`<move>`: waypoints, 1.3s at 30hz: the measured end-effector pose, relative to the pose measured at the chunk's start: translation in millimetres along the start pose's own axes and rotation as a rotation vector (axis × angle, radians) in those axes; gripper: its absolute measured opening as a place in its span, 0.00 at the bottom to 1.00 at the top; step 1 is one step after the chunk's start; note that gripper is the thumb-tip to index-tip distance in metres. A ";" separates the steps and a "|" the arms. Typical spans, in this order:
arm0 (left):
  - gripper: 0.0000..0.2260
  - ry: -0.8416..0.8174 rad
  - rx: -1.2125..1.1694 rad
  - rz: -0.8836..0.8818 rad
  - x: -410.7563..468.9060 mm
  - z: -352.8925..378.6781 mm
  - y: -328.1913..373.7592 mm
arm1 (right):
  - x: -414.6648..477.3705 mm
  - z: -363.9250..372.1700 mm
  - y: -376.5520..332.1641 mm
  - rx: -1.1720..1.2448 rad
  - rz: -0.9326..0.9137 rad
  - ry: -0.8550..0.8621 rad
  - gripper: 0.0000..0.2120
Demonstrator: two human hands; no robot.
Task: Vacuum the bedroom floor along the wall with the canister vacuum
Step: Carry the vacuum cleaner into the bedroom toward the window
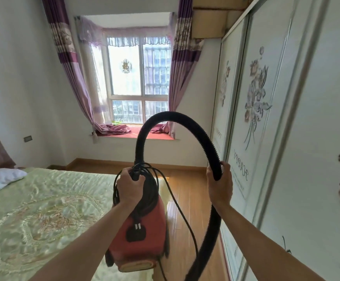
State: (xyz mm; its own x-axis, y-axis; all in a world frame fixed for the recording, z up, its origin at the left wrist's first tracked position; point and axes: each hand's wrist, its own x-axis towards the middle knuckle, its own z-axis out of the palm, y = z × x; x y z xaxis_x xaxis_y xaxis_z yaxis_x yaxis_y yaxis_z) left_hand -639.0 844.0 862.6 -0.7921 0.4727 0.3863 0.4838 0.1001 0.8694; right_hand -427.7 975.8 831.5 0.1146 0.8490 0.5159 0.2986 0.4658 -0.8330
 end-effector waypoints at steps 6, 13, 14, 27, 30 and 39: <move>0.15 -0.074 -0.056 0.016 61.8 71.6 -5.6 | 60.7 32.6 28.3 -0.054 0.051 0.070 0.15; 0.15 -0.157 -0.066 0.042 141.0 145.8 -9.0 | 132.9 81.9 50.0 -0.073 0.072 0.141 0.15; 0.15 -0.163 -0.061 0.058 150.5 154.7 -8.2 | 142.3 87.4 52.8 -0.076 0.077 0.150 0.15; 0.13 -0.177 -0.054 0.078 253.2 276.2 -13.9 | 256.4 160.5 122.4 -0.089 0.118 0.181 0.14; 0.14 -0.174 -0.047 0.048 278.9 315.9 -18.0 | 292.8 182.2 142.4 -0.074 0.115 0.166 0.15; 0.14 -0.161 -0.014 0.031 370.5 450.8 -12.4 | 435.0 247.0 217.6 -0.078 0.101 0.112 0.16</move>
State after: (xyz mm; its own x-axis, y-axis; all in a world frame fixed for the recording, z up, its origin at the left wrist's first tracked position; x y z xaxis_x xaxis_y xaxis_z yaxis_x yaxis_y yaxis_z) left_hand -770.6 1412.6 856.2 -0.7068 0.6093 0.3594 0.5006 0.0718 0.8627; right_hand -546.8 1508.0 825.2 0.2513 0.8555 0.4527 0.3519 0.3549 -0.8661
